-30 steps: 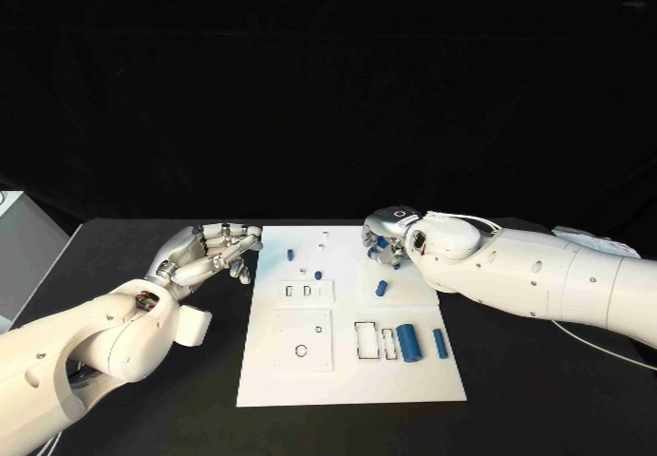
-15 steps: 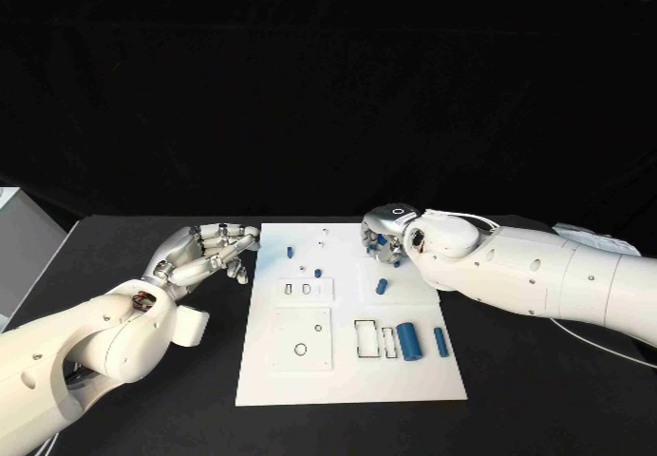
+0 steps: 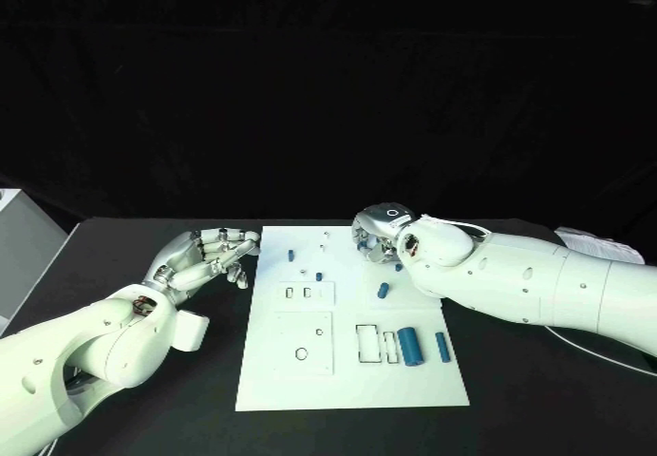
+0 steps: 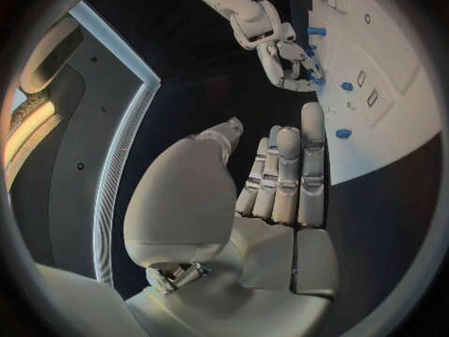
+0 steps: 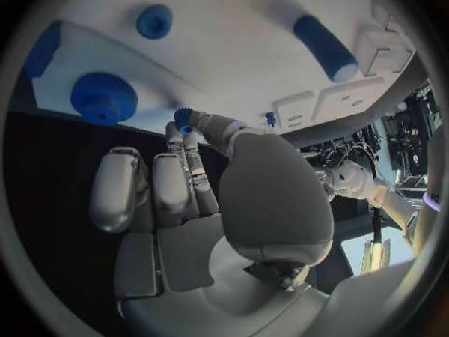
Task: Assemble the parts on the task board
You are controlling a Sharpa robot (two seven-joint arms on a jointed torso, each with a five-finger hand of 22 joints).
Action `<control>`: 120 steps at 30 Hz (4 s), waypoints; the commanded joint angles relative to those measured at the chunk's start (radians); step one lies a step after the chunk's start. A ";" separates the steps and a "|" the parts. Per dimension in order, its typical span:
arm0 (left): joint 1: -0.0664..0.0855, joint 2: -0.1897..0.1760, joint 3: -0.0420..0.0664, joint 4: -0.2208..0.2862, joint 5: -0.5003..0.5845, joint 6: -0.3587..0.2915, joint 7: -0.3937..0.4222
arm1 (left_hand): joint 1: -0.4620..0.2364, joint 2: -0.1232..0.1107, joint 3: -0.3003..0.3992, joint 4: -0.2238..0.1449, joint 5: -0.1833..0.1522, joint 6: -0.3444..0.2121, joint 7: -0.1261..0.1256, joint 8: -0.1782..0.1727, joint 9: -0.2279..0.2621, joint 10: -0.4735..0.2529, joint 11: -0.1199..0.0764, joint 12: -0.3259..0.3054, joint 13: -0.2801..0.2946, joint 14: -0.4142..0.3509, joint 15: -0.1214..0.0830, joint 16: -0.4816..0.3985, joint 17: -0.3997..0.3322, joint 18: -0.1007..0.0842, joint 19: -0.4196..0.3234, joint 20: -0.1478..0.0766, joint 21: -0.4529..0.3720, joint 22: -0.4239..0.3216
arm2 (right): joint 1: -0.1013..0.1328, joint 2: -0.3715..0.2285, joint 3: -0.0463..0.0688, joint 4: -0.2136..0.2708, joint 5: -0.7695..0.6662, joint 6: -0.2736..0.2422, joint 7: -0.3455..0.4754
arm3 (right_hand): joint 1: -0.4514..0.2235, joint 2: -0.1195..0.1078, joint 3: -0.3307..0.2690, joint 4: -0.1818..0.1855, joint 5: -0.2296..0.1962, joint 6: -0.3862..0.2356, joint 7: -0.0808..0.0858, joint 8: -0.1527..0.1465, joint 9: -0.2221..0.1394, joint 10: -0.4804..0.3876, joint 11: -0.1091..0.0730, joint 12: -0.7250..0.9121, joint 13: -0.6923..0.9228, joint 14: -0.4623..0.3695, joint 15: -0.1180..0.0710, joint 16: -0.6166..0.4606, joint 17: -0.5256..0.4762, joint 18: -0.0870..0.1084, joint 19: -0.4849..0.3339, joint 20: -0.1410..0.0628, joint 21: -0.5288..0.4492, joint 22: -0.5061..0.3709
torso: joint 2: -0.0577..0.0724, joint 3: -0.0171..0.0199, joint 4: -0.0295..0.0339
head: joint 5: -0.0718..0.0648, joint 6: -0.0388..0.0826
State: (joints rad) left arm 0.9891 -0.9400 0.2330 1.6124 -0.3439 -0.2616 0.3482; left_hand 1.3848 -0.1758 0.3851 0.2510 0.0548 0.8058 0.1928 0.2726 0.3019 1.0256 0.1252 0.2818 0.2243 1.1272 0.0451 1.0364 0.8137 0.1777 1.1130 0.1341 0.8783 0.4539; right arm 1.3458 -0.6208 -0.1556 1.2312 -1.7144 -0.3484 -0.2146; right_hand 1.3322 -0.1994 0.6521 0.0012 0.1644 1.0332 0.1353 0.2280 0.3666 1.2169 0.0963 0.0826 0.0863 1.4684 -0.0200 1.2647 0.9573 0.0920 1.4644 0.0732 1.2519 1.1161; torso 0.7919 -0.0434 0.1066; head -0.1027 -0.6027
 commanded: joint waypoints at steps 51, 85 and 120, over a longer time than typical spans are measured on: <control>0.001 0.003 0.005 0.012 0.001 0.028 -0.013 | -0.004 0.005 0.003 -0.010 0.002 -0.040 0.015 -0.015 0.003 -0.047 0.012 0.019 0.013 -0.018 0.015 -0.007 -0.012 0.005 -0.029 0.013 0.038 0.021 | 0.011 0.190 0.017 -0.170 -0.025 -0.098 -0.031 | -0.007 0.001 0.010 -0.006 -0.011 -0.007 0.005 -0.004 0.006 0.038 -0.030 -0.012 0.014 0.003 -0.004 0.005 -0.004 -0.014 0.036 -0.007 0.006 0.007 | 0.031 -0.0199 0.0250 | -0.003 0.011; 0.001 0.003 0.005 -0.002 0.005 0.028 -0.018 | -0.003 0.008 0.004 -0.011 0.002 -0.043 0.017 -0.015 0.004 -0.053 0.013 0.024 0.016 -0.020 0.016 -0.006 -0.013 0.005 -0.033 0.015 0.044 0.024 | 0.009 0.177 0.017 -0.153 -0.051 -0.072 -0.053 | -0.008 -0.002 0.012 -0.009 -0.015 -0.009 0.005 -0.006 0.008 0.037 -0.029 -0.014 0.015 0.002 -0.004 0.007 -0.002 -0.016 0.037 -0.006 0.014 0.019 | 0.038 -0.0230 0.0258 | -0.001 0.007; 0.001 0.000 0.005 -0.015 0.005 0.026 -0.018 | -0.003 0.008 0.004 -0.011 0.002 -0.043 0.017 -0.015 0.004 -0.053 0.013 0.024 0.016 -0.020 0.016 -0.006 -0.013 0.005 -0.033 0.015 0.044 0.024 | 0.010 0.080 0.021 -0.067 -0.011 -0.174 -0.029 | 0.162 -0.023 -0.425 0.267 -0.090 -0.146 -0.003 -0.116 -0.010 -0.189 -0.003 -0.006 -0.008 -0.037 0.018 -0.085 -0.198 0.014 0.009 0.017 -0.149 -0.153 | 0.038 -0.0234 0.0236 | -0.002 0.017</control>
State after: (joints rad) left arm 0.9895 -0.9405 0.2376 1.5976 -0.3417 -0.2526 0.3234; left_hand 1.3848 -0.1759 0.3906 0.2455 0.0548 0.7702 0.1998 0.2610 0.3051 0.9774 0.1376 0.3019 0.2388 1.1112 0.0612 1.0299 0.8011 0.1776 1.0861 0.1466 0.9160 0.4768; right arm 1.3549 -0.5315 -0.1359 1.1528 -1.7506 -0.4770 -0.2493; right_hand 1.4859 -0.2216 0.2269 0.2641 0.0715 0.8812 0.1341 0.1079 0.3564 1.0217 0.0938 0.0728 0.0771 1.4324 0.0017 1.1794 0.7600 0.0922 1.4677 0.0920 1.1083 0.9635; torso 0.8322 -0.0673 0.1317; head -0.1049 -0.5883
